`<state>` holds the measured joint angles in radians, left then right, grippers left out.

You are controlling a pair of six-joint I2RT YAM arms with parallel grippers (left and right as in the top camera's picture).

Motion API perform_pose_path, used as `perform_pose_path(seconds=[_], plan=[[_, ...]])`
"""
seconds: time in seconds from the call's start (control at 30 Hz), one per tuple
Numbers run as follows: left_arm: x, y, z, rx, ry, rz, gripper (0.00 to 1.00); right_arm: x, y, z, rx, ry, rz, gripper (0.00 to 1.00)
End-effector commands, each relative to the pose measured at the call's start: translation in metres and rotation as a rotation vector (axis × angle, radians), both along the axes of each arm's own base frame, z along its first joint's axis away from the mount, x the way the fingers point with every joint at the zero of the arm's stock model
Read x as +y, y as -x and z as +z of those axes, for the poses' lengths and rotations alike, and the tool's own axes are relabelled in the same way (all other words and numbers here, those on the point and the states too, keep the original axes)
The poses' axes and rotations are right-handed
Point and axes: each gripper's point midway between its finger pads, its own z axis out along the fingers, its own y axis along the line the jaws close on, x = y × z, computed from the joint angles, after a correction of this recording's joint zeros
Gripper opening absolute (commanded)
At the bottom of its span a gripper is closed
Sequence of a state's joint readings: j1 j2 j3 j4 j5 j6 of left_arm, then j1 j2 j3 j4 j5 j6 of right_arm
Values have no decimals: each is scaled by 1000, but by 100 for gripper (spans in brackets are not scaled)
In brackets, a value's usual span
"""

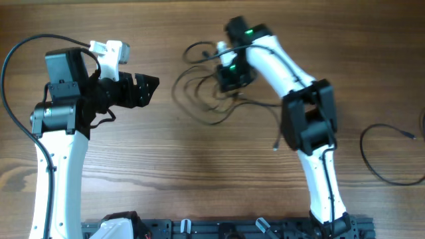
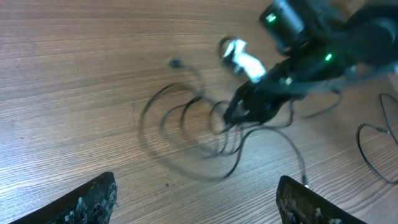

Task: Untangle cables
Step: 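Grasp a black cable in the pile with the right gripper, then lift and drag the grasped cable with the right gripper to the upper right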

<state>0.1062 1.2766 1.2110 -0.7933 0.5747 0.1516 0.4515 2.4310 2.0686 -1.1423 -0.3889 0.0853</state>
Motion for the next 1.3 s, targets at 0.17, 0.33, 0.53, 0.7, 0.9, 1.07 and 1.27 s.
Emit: perform_pose_path(seconds=[0.17, 0.33, 0.53, 0.7, 0.9, 1.07, 1.27], plan=[[-4, 2, 11, -30, 10, -18, 84, 24, -1, 11, -41, 8, -23, 5], [-4, 2, 11, -40, -2, -30, 84, 5, -21, 36, -146, 70, -78, 5], [-4, 2, 11, -39, -1, -30, 85, -16, -36, 78, -271, 115, -119, 5], [-4, 2, 11, -39, -2, -30, 86, -30, -42, 125, -390, 130, -154, 5], [-4, 2, 11, -39, -3, -32, 87, -51, -43, 193, -546, 139, -254, 5], [-4, 3, 10, -34, -2, -32, 87, -68, -39, 252, -668, 96, -322, 5], [-5, 3, 10, -32, -2, -33, 88, -90, -25, 313, -788, 29, -377, 5]])
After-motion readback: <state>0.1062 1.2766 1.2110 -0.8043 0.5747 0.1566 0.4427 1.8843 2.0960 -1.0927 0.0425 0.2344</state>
